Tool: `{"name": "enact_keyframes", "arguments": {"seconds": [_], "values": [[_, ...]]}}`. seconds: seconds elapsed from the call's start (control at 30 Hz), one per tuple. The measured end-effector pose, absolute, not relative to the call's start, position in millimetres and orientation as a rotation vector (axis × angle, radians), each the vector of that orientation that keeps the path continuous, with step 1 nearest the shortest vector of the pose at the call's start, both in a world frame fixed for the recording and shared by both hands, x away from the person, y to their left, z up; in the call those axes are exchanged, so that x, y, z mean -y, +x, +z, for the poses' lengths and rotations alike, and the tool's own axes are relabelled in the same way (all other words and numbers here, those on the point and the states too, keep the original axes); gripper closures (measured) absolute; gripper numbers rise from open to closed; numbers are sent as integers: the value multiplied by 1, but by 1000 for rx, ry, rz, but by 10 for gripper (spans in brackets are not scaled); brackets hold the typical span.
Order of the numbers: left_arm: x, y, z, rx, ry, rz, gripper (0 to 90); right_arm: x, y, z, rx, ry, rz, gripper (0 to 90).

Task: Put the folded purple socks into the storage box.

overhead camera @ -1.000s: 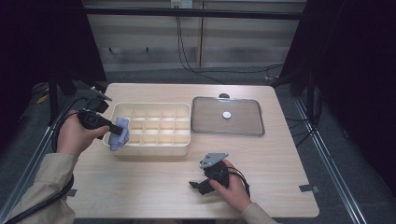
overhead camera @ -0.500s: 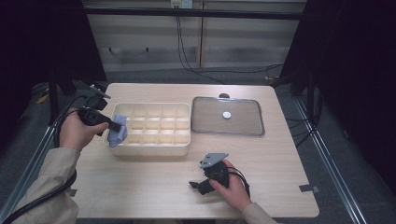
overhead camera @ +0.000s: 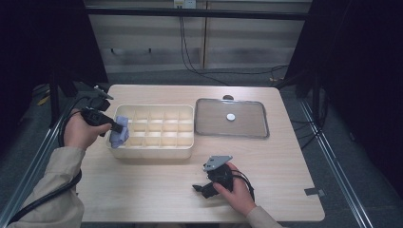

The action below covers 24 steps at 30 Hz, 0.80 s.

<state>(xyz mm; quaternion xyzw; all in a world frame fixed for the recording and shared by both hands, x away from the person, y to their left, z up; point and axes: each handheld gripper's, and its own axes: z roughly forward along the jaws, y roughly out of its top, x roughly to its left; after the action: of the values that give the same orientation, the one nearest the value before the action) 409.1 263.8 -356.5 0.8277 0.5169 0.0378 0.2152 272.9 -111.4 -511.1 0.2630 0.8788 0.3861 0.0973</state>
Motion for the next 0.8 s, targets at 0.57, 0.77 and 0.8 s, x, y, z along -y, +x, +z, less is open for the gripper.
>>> {"name": "enact_keyframes", "arguments": {"seconds": [0.57,0.77,0.8], "values": [[-268,417,-379,-1482,2307,104,755,111,272,-511,-2603,778,1144,137],[-272,419,-384,-1498,2299,86,754,111,272,-511,-2605,778,1141,138],[-273,419,-385,-1504,2297,83,754,111,272,-511,-2605,776,1145,138]]}}
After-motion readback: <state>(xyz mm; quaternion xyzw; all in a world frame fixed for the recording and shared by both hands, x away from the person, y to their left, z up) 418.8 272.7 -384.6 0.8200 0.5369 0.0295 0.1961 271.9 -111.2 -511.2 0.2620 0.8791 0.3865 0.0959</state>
